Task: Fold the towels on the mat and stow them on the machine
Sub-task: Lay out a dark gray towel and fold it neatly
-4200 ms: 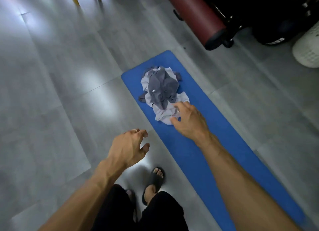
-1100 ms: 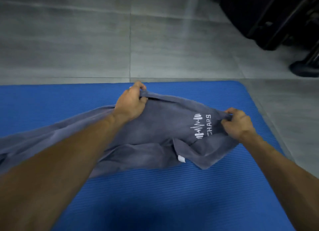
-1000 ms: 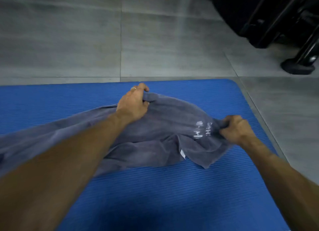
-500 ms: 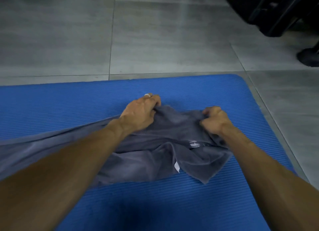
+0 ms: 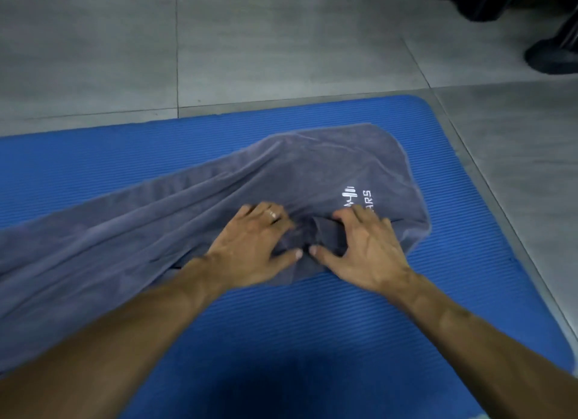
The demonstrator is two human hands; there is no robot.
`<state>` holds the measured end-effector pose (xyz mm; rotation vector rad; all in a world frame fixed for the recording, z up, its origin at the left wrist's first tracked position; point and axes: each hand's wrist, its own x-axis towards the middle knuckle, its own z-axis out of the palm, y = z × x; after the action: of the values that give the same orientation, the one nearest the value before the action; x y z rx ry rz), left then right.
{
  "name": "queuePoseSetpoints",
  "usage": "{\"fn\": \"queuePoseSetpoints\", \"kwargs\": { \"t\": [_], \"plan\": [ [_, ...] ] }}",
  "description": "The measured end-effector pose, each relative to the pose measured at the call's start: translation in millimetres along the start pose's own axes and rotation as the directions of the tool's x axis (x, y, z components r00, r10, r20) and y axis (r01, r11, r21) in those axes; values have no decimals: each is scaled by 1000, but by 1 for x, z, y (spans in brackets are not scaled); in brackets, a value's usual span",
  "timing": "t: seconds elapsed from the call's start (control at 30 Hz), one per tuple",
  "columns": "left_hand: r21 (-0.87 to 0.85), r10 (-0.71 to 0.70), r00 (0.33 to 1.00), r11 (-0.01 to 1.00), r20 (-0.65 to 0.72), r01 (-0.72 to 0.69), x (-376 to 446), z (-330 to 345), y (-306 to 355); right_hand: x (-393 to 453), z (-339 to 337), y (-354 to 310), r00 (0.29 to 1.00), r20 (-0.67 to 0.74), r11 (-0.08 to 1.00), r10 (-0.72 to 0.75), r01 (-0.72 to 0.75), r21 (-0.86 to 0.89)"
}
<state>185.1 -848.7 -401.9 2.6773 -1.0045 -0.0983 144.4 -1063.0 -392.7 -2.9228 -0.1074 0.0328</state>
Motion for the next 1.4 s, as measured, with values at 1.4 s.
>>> {"fn": "queuePoseSetpoints", "kwargs": {
  "t": [1.4],
  "plan": [
    [235,59,735,928,675,-290,-324,-105,-96,-47,-15,-273,589,648,784,-483,620,21]
  ]
}}
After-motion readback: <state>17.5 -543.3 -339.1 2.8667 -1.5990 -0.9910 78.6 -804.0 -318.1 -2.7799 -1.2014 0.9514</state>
